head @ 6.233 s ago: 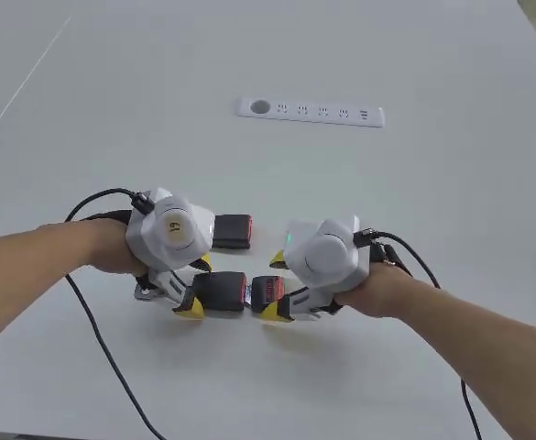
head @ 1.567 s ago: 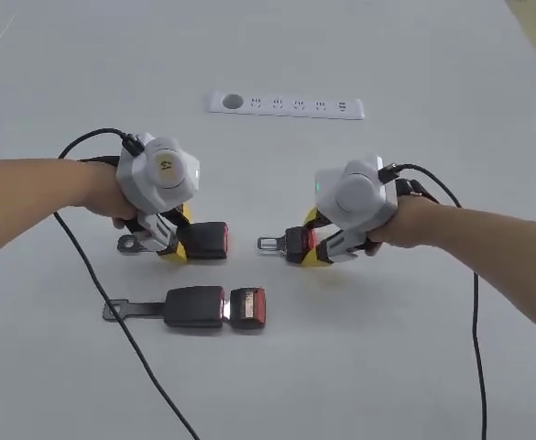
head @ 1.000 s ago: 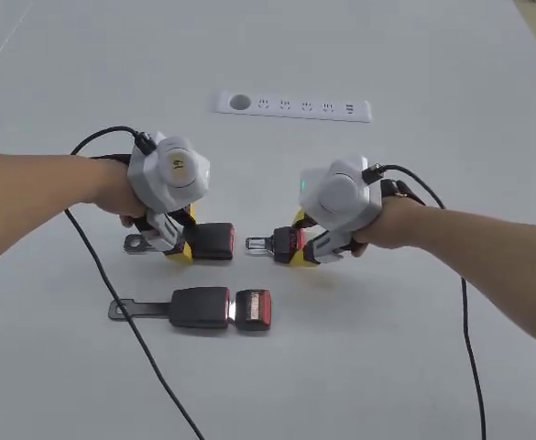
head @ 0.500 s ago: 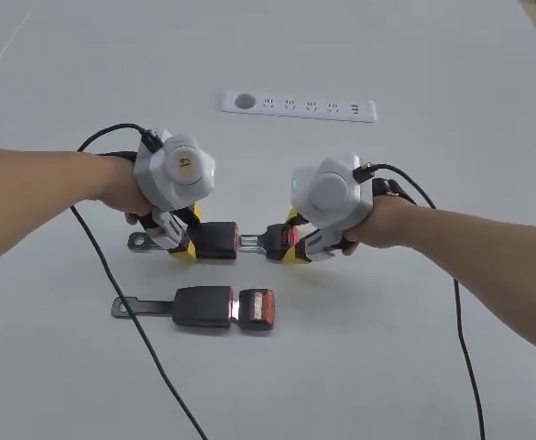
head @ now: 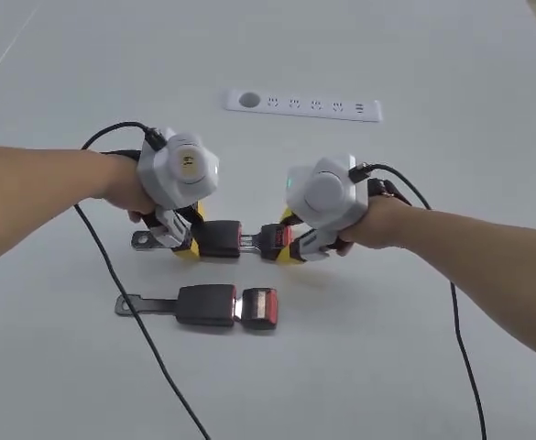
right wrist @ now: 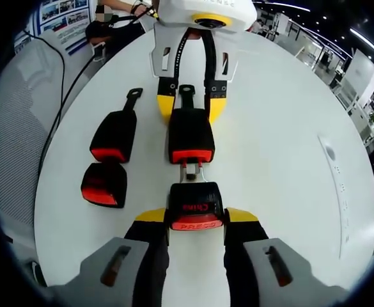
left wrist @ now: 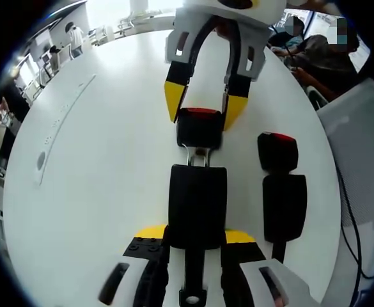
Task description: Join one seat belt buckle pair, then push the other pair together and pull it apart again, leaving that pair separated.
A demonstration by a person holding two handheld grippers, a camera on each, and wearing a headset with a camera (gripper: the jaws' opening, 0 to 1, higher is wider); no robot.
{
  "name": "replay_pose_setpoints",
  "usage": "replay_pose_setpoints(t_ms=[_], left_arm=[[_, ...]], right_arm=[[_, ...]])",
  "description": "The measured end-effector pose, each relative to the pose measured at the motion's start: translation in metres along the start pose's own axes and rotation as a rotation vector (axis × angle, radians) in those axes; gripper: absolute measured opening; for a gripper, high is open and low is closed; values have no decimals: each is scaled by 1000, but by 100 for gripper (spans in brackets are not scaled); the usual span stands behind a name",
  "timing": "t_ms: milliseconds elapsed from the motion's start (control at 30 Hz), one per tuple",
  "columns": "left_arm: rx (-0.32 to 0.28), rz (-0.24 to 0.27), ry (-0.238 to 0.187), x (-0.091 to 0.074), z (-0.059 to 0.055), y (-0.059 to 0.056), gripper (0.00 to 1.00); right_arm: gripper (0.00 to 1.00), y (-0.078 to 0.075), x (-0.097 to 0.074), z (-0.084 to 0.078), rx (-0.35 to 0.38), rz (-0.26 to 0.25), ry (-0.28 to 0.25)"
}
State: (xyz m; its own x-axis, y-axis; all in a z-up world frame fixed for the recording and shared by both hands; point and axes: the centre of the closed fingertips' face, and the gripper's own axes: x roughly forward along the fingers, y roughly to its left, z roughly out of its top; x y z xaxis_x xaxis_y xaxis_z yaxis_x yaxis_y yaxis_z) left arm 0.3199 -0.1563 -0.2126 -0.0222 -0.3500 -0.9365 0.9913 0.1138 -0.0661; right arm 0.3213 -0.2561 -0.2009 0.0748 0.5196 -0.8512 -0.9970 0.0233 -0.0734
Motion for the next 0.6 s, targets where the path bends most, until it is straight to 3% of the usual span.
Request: replay_pose_setpoints(t_ms=[100, 167, 600], left_arm=[[0, 1, -2, -3, 3, -4, 31], [1, 2, -4, -1, 0, 0, 31], [7, 4, -2, -2, 2, -1, 31]], right_arm=[[31, 2, 2, 3, 1, 1, -8], [31, 3, 3, 3, 1, 1, -5], [30, -1, 2, 4, -6, 0, -28]])
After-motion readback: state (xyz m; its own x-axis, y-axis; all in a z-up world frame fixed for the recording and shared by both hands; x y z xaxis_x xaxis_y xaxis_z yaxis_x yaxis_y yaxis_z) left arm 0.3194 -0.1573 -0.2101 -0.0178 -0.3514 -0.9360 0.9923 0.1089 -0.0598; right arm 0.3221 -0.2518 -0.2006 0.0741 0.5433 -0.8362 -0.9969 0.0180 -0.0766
